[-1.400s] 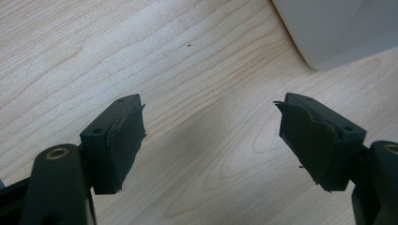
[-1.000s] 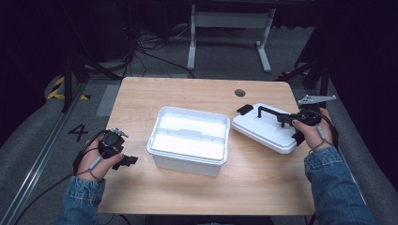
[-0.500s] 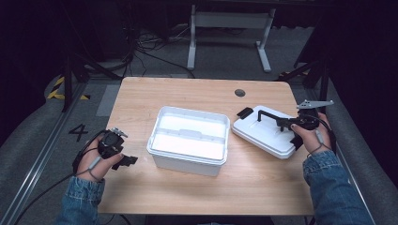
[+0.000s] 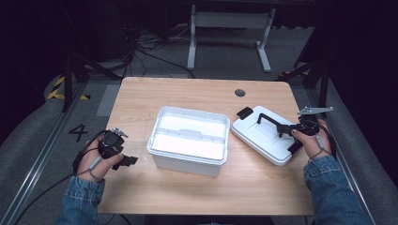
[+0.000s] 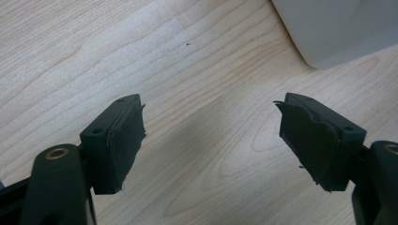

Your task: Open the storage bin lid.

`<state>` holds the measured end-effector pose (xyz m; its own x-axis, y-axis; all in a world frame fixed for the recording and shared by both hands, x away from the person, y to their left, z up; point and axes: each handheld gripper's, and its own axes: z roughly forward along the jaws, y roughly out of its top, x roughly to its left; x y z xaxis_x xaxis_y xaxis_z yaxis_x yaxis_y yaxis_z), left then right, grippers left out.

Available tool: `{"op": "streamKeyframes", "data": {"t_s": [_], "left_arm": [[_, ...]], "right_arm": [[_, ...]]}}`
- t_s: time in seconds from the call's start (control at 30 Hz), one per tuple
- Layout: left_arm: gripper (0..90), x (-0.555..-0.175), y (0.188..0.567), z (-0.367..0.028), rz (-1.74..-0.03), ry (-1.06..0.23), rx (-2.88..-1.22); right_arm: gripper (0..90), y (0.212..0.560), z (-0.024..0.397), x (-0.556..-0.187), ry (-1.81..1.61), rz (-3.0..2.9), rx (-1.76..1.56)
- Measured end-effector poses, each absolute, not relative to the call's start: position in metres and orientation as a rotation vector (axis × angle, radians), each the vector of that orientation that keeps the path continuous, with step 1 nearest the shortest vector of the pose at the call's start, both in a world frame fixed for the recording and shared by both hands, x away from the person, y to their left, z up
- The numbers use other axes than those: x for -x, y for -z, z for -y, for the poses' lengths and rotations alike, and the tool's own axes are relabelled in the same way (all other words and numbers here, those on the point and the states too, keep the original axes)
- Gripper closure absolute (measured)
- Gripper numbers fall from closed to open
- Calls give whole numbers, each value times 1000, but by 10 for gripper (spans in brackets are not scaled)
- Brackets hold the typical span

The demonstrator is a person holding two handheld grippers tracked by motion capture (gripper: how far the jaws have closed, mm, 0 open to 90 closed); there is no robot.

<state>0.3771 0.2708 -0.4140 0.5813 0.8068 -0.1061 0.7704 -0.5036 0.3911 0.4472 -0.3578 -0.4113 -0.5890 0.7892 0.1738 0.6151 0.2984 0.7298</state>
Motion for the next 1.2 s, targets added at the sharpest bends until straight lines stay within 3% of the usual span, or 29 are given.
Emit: {"op": "streamKeyframes", "data": {"t_s": [0.77,0.93,0.97,1.03,1.2], "left_arm": [[231,-377,414,-271,-1268,-121,-2425],[231,-377,414,-271,-1266,-123,-2425],[230,-377,414,-270,-1265,-119,-2428],[229,-377,414,-270,-1267,-116,-2430],[225,-377,414,-270,-1268,-112,-2429]], "right_arm": [[836,439,359,-444,-1136,-2377,-1371],[743,437,360,-443,-1141,-2350,-1363],[672,435,361,-443,-1133,-2333,-1356],[623,433,362,-443,-1119,-2314,-1337],[586,422,362,-440,-1139,-2272,-1315]]}}
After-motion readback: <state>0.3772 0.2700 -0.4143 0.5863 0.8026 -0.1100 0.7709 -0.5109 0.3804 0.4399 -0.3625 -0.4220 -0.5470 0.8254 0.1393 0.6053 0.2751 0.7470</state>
